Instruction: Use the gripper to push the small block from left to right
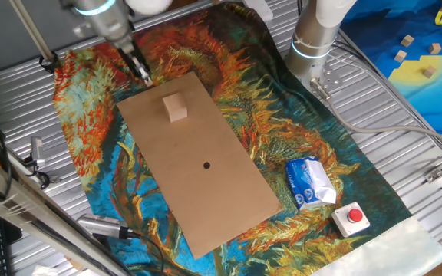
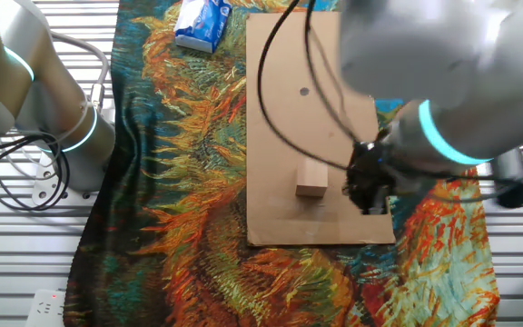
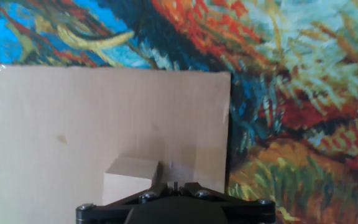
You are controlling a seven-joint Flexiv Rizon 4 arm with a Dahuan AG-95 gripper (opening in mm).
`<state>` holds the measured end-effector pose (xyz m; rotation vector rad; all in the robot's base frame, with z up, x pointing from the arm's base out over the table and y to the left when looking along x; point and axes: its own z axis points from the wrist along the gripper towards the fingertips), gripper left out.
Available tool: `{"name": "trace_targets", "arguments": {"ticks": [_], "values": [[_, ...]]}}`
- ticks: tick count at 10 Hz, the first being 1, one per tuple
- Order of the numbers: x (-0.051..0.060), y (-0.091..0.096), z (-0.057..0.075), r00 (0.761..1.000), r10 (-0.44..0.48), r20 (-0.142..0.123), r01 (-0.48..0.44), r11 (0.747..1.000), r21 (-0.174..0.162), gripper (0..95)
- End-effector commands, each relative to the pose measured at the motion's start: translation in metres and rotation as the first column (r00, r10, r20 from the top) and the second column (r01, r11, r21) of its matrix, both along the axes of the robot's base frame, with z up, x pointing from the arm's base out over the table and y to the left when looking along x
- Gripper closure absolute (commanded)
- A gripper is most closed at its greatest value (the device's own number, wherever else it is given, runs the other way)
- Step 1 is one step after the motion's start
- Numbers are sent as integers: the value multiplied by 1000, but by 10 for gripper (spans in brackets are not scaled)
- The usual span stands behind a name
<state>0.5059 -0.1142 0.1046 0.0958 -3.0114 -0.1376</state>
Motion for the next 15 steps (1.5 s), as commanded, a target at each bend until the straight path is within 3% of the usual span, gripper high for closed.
{"name": "trace_targets", "arguments": {"ticks": [1, 7, 15], "values": [[-13, 9, -16, 998, -15, 54, 15, 1000, 2, 950], [-23, 20, -24, 998, -30, 56, 30, 1000, 0, 950], [-26, 21, -24, 998, -32, 57, 32, 999, -1, 950]]}}
